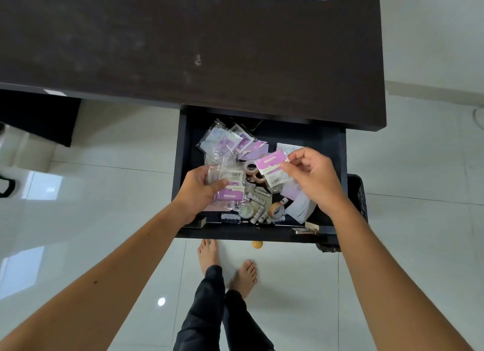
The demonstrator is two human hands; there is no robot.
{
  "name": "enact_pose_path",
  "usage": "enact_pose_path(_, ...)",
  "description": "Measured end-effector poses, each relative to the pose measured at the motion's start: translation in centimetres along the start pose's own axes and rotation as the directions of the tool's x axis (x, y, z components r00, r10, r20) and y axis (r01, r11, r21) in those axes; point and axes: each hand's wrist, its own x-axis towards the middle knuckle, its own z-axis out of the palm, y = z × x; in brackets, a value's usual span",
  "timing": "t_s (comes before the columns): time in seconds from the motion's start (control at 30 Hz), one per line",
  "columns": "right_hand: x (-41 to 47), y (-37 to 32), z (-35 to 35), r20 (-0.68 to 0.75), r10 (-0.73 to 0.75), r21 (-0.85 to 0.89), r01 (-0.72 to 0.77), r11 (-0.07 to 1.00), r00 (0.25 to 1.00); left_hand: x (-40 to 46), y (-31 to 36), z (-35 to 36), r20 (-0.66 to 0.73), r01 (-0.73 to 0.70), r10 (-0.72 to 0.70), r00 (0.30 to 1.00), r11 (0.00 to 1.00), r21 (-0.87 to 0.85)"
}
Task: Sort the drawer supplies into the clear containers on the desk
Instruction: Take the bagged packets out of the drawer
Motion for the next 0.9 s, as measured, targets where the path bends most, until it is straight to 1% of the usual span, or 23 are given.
enact_pose_path(0.03, -0.2, -0.3, -0.1, 0.013, 0.012, 0.059, -0.013, 0.998, 1.0, 0.0, 0.1, 0.1, 0.006, -0.011, 0.011, 1.0, 1.0, 0.009)
enact_pose_path(0.1, -0.5, -0.6, 0.6, 0.052, 0.029, 0.102, -0.034, 0.994, 0.998, 0.1, 0.3, 0.5, 0.033, -0.018, 0.018, 0.999, 1.0, -0.012)
enact_pose_path(0.17, -1.0, -0.8, 1.8, 0.056, 0.055, 0.08, -0.06, 0.995, 0.997, -0.1, 0.8, 1.1, 0.083, -0.027, 0.032, 0.996, 0.998, -0.057)
enact_pose_path(0.27, -1.5, -0.4, 4.2, 0.0, 0.091, 0.046, -0.091, 0.995, 0.996, -0.2, 1.3, 2.0, 0.136, -0.034, 0.044, 0.99, 0.997, -0.071)
enact_pose_path(0.4, -1.9, 0.6, 5.3, 0.015, 0.073, 0.056, -0.073, 0.996, 0.997, 0.1, 1.0, 2.3, 0.088, -0.025, 0.027, 0.996, 0.999, -0.026)
enact_pose_path(0.47, -2.0, 0.8, 4.6, -0.024, 0.053, 0.074, -0.051, 0.996, 0.998, 0.2, 0.8, 2.0, 0.063, -0.004, 0.005, 0.998, 1.0, -0.02)
enact_pose_path(0.5, -1.9, 0.9, 4.1, -0.07, 0.035, 0.062, -0.031, 0.998, 0.997, 0.1, 0.8, 1.8, 0.05, 0.006, -0.005, 0.999, 1.0, -0.028)
enact_pose_path(0.57, -1.3, 1.6, 2.9, -0.202, -0.023, -0.064, 0.01, 0.998, 0.979, 0.2, 0.5, 1.4, 0.022, 0.034, -0.033, 0.999, 0.999, -0.039)
enact_pose_path(0.6, -1.0, 2.0, 2.3, -0.26, -0.062, -0.17, 0.017, 0.985, 0.964, 0.1, 0.5, 1.3, 0.014, 0.051, -0.05, 0.999, 0.998, -0.049)
enact_pose_path(0.63, -0.5, 2.4, 1.9, -0.286, -0.095, -0.284, 0.01, 0.959, 0.954, 0.1, 0.4, 1.1, 0.008, 0.063, -0.062, 0.998, 0.996, -0.061)
enact_pose_path(0.7, 0.2, 3.0, 1.2, -0.244, -0.087, -0.461, -0.036, 0.887, 0.966, 0.1, 0.2, 0.9, 0.006, 0.076, -0.076, 0.997, 0.994, -0.079)
enact_pose_path(0.77, 0.7, 3.1, 1.1, -0.186, -0.028, -0.569, -0.085, 0.818, 0.982, 0.1, 0.2, 0.8, 0.005, 0.081, -0.081, 0.997, 0.992, -0.096)
enact_pose_path(0.83, 0.9, 3.2, 1.3, -0.175, -0.014, -0.623, -0.1, 0.776, 0.984, -0.1, 0.2, 0.8, 0.002, 0.088, -0.089, 0.996, 0.991, -0.103)
enact_pose_path(0.9, 0.9, 3.2, 1.2, -0.185, -0.069, -0.646, -0.068, 0.76, 0.98, -0.2, 0.4, 0.7, -0.001, 0.102, -0.102, 0.995, 0.99, -0.097)
